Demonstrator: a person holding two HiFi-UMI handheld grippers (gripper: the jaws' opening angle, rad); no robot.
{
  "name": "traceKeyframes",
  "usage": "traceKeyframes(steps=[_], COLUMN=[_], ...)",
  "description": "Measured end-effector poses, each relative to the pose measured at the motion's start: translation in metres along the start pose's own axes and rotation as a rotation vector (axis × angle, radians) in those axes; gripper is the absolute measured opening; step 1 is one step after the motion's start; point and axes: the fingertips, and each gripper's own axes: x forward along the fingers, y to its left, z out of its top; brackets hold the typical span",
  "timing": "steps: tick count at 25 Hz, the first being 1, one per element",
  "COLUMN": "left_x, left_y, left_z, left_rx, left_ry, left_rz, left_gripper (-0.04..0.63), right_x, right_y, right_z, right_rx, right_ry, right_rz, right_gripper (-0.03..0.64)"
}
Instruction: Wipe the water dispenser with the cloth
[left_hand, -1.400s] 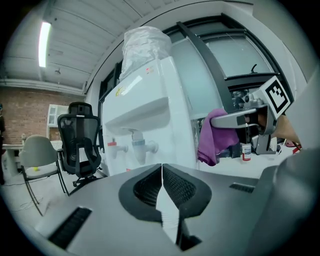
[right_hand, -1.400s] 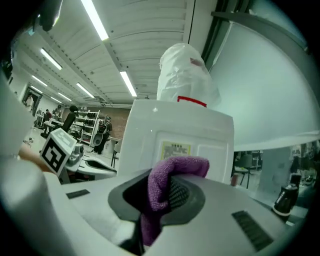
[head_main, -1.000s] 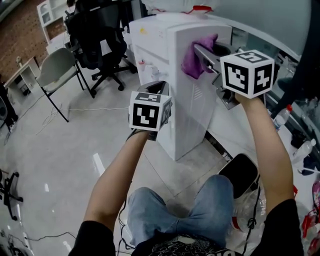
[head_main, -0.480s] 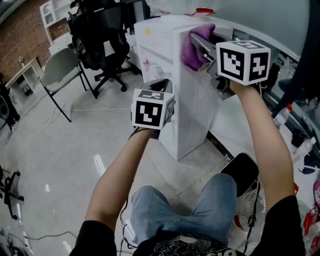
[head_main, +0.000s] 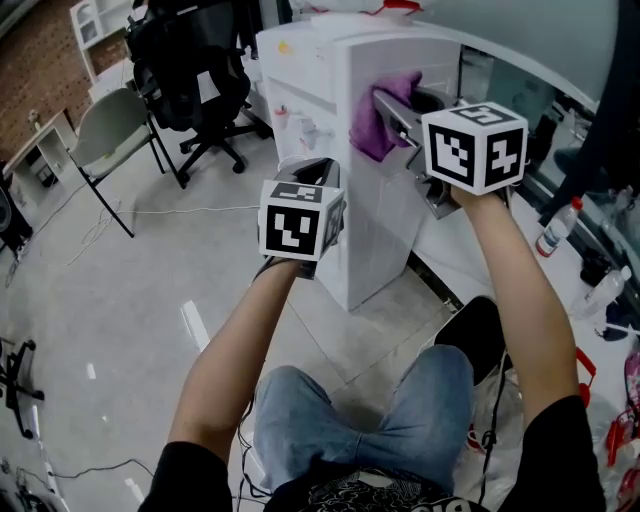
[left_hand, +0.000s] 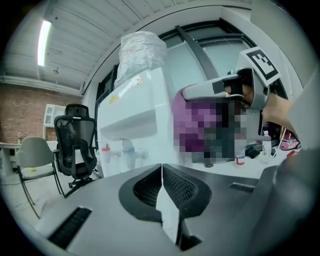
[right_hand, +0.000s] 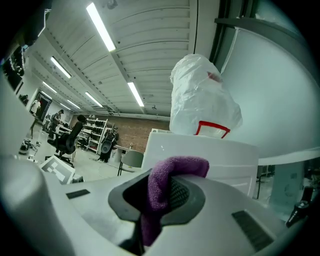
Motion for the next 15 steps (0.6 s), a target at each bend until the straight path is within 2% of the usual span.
traceKeyframes(steps=[15], left_x=[0.01], left_y=[-0.002], left_z=[-0.049], left_rx=[-0.022], left_ry=[0.056], left_rz=[-0.009], left_gripper=[0.028], right_x=[0.003], right_y=[0.016], right_z=[-0.098], right_rx=[0.057], right_ry=[0.065], right_rz=[0.036], right_gripper=[0.044])
